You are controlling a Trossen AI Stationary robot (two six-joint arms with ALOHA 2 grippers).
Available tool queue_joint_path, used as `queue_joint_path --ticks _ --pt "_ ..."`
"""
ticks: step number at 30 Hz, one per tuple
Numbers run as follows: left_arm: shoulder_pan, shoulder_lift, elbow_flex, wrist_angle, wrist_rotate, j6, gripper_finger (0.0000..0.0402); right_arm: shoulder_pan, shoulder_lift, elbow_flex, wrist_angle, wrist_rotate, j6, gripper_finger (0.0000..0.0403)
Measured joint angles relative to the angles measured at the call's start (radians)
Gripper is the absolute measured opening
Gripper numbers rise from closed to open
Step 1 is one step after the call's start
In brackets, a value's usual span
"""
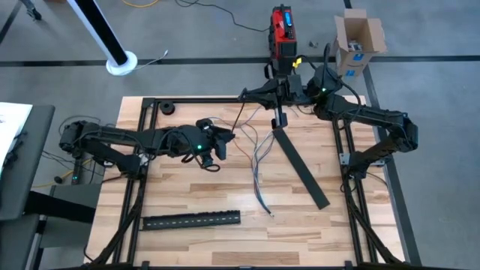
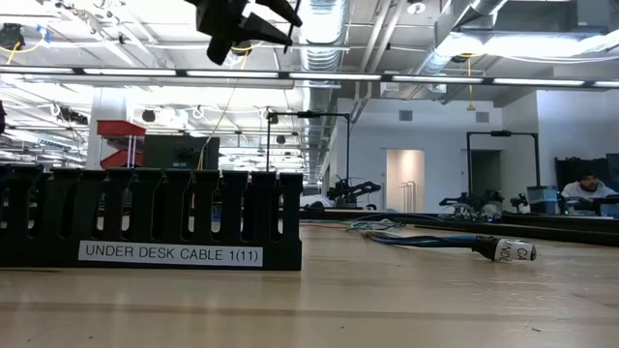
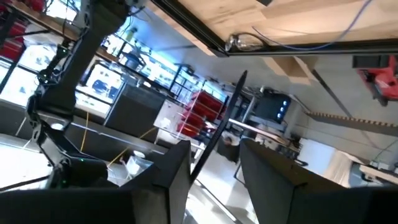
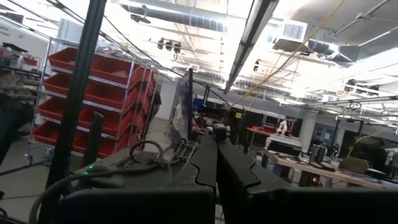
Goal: Ziptie cables
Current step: Wrap the cable wires with the black zip tie
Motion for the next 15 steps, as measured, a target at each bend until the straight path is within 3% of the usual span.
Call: queue_joint_path --ticks 6,10,15 --pt "0.030 0.004 0.000 0.003 0.101 0.027 0.0132 0.009 0.000 0.000 0.004 0.000 0.000 0.0000" --pt "0.040 0.017 0.000 0.036 0.116 0.036 0.0127 0.010 0.000 0.000 0.004 0.000 0.000 0.0000" --pt "0.041 0.020 0.000 0.102 0.076 0.004 0.0078 0.010 0.000 0.000 0.011 0.001 0.000 0.0000"
